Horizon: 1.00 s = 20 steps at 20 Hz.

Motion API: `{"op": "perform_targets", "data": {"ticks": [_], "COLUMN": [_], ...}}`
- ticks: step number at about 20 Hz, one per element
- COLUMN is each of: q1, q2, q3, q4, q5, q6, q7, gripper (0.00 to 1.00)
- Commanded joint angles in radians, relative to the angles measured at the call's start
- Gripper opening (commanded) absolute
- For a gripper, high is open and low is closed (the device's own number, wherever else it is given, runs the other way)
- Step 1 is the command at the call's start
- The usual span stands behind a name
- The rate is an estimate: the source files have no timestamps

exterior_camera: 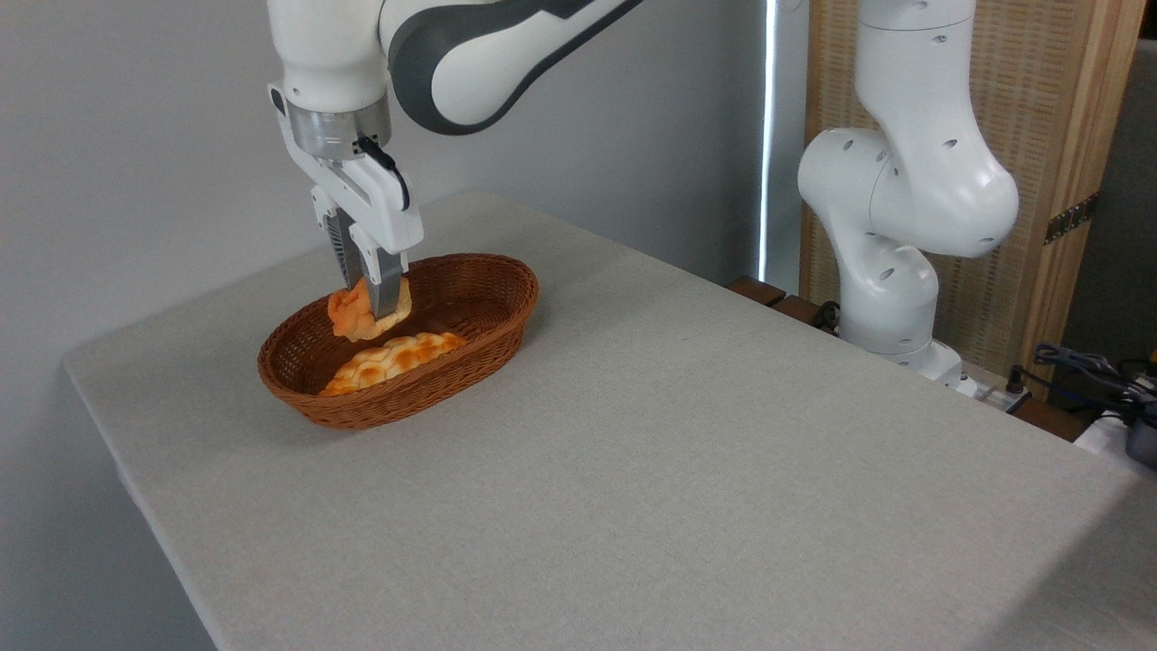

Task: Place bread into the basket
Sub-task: 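Open the gripper to release the roll into the basket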

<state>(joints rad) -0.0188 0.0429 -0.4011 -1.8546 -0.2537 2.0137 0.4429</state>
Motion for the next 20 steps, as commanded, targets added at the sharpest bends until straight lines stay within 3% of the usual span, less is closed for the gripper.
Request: {"op": "perform_targets", "data": {"ticks": [1,14,18,20], "q1": [0.004,0.010,0.014,0.014], "q2": [-0.008,-0.023,-0.048,-0.046], "q3": [-0.005,0.010,0.074,0.099], "q4": [-0.001,0.005,0.070,0.127], "q5": [-0.006,0.019,0.048,0.103], "q6": [0.010,-0.007,-0.119,-0.205], "q7": [-0.006,-0.007,-0.006,0.005], "gripper": [1.00,1.00,1.00,1.00]}}
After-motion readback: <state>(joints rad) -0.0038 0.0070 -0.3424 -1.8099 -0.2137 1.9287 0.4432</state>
